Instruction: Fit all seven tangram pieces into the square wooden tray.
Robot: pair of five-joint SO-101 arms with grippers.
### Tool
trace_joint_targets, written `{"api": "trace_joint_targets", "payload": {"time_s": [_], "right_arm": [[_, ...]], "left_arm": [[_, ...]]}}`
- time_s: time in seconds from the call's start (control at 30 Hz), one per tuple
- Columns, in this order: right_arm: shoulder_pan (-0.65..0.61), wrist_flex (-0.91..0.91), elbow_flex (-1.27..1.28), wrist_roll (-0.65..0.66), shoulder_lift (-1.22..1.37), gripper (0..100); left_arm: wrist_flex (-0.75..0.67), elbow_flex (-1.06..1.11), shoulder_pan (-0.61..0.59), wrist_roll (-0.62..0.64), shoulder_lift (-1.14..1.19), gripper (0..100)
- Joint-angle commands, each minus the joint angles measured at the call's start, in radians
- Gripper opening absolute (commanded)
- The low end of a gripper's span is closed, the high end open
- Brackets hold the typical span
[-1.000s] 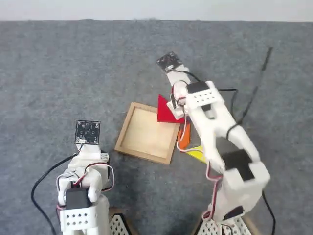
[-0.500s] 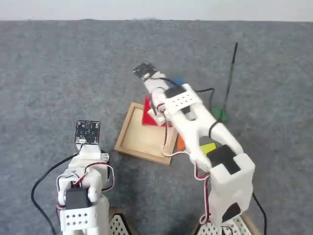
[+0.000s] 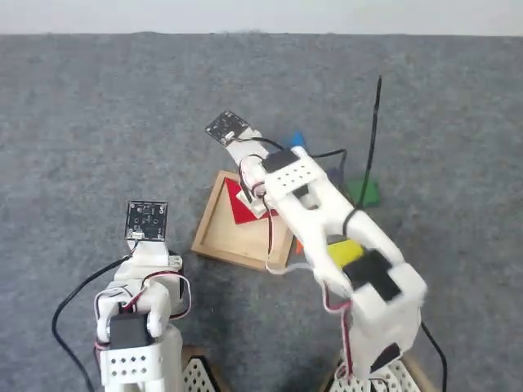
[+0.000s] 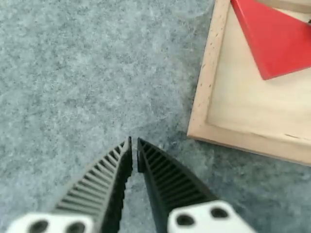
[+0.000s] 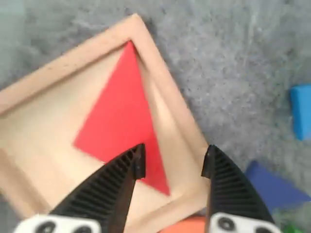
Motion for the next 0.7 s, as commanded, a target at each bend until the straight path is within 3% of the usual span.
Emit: {"api": "trace_joint_targets", "payload": {"time_s": [0.0, 0.13, 0.33, 0.67], "right_arm": [[-0.050, -0.073, 0.123, -0.018, -0.213, 20.0], [-0.108, -0.174, 0.269, -0.060, -0.303, 19.9], [-0.107, -0.191, 0.267, -0.058, -0.185, 19.9], [0.024, -0.206, 0.167, -0.020, 0.001, 19.9]], "left_arm": [[0.003, -0.013, -0.002, 0.017, -0.018, 2], [0.003, -0.013, -0.002, 0.017, -0.018, 2], [0.003, -0.013, -0.002, 0.017, -0.018, 2], [0.003, -0.013, -0.002, 0.017, -0.018, 2]]}}
